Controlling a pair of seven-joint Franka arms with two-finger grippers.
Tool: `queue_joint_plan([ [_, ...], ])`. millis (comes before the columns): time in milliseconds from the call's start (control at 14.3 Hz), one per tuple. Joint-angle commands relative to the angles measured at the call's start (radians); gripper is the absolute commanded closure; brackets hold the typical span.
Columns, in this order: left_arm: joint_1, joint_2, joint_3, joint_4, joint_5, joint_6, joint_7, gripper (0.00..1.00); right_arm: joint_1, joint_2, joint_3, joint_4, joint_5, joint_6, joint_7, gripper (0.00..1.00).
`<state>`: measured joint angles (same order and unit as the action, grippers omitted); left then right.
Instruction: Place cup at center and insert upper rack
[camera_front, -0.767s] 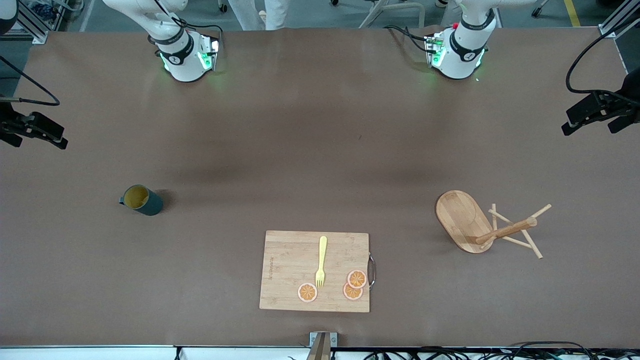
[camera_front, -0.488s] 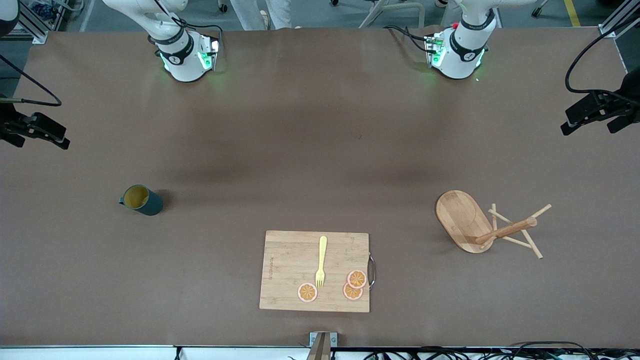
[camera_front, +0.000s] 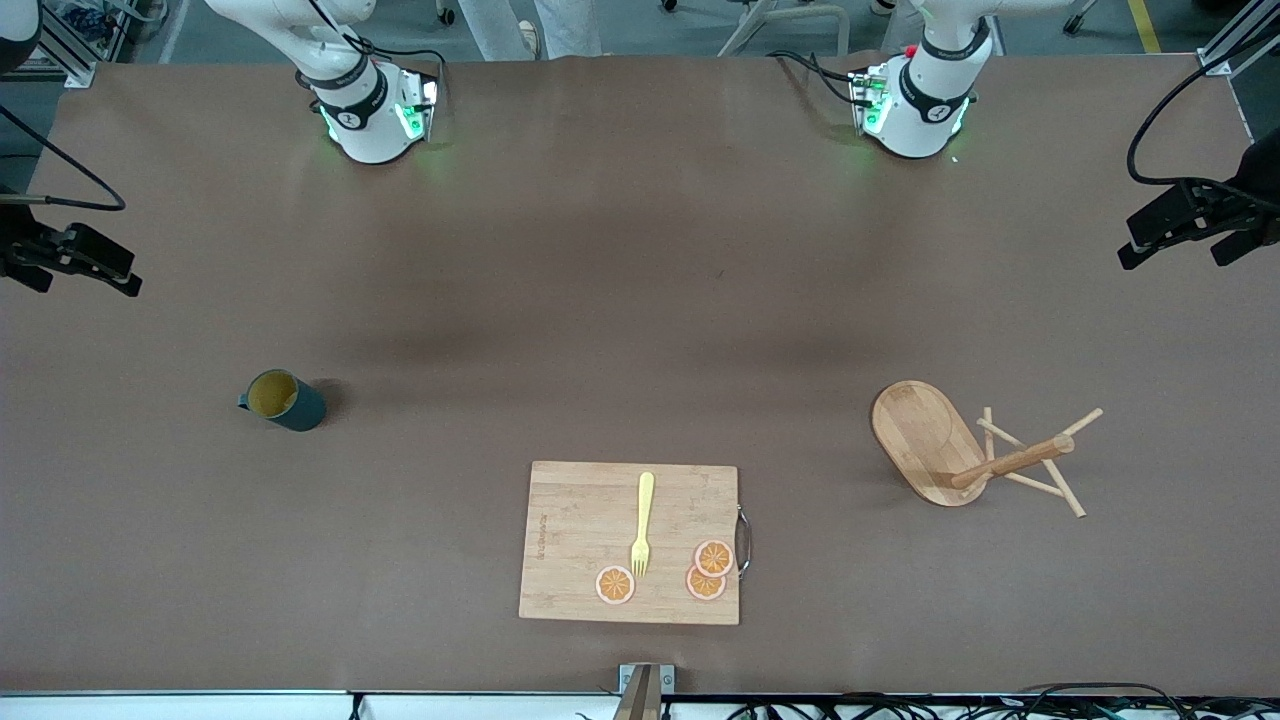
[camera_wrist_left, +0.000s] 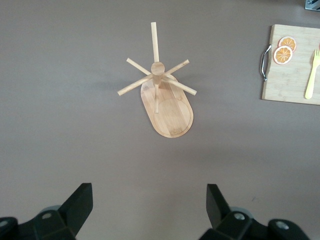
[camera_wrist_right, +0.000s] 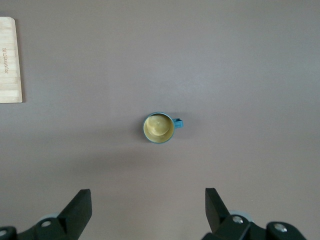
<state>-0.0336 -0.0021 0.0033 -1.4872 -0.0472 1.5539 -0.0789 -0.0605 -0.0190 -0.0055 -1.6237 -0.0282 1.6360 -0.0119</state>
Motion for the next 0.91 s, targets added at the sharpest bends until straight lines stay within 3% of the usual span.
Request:
queue_joint_plan([
  [0, 0.006, -0.009, -0.002, 0.004, 0.009, -0.011, 0.001, 0.0, -0.012, -0.021, 0.002, -0.032, 0.013, 0.008, -0.011, 0.0],
  [628, 0.004, -0.007, -0.002, 0.004, 0.009, -0.009, 0.001, 0.0, -0.012, 0.253, 0.002, 0.016, 0.071, 0.021, -0.013, 0.0],
  [837, 0.007, -0.006, -0.002, 0.004, 0.009, -0.009, 0.002, 0.0, 0.004, 0.336, 0.004, 0.01, 0.07, 0.102, -0.014, 0.0],
])
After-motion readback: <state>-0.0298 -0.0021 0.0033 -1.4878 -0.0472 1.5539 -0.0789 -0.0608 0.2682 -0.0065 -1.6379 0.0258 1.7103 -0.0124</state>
